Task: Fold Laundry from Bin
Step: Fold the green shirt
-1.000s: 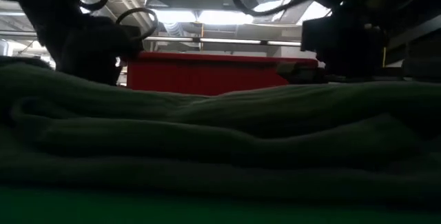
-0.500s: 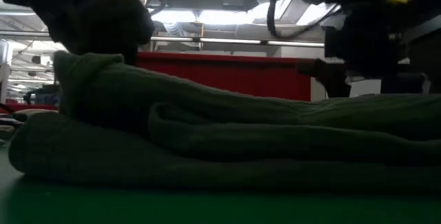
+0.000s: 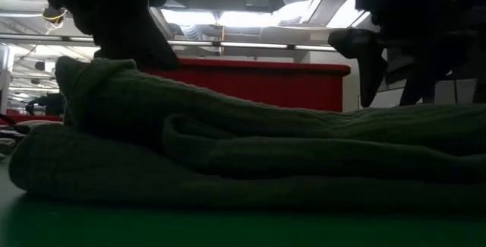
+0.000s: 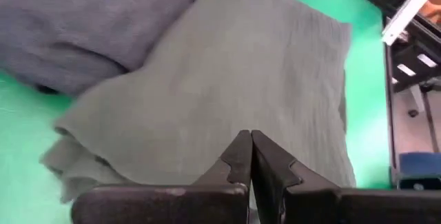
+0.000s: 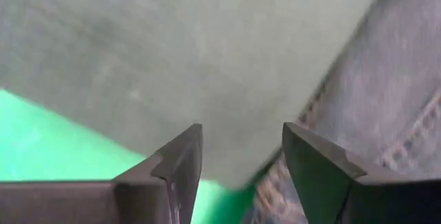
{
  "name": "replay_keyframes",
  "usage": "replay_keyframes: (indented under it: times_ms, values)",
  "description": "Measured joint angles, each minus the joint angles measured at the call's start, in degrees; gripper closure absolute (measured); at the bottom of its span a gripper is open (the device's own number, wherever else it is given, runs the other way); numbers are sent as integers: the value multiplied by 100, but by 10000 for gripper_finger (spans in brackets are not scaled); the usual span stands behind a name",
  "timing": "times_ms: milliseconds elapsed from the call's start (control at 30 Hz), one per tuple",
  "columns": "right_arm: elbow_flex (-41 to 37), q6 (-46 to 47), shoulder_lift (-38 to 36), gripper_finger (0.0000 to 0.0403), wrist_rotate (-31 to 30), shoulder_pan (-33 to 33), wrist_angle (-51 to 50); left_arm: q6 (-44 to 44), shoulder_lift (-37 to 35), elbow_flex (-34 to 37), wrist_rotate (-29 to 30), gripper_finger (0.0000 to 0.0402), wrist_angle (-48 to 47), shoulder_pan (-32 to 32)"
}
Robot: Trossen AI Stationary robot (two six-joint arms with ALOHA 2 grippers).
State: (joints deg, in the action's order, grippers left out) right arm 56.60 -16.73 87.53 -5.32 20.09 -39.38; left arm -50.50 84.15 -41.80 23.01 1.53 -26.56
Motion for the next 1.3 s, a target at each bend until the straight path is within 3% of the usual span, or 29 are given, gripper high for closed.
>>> replay_keyframes:
  times_ms: [333,667,1000,1300]
  values:
    - [-59,-37,362,201,-13,283,547,-33,764,0,384,401,648,-487]
    - [-55,301,1080,201,-73,283,710,7,1700,-3,72,402,706,-535]
    - [128,179,1146,201,-118,280,447,412,1464,4,-247,402,624,-460]
    - [1096,-1338,920,201,-59,277,-581,205,783,-52,-205,402,968,-464]
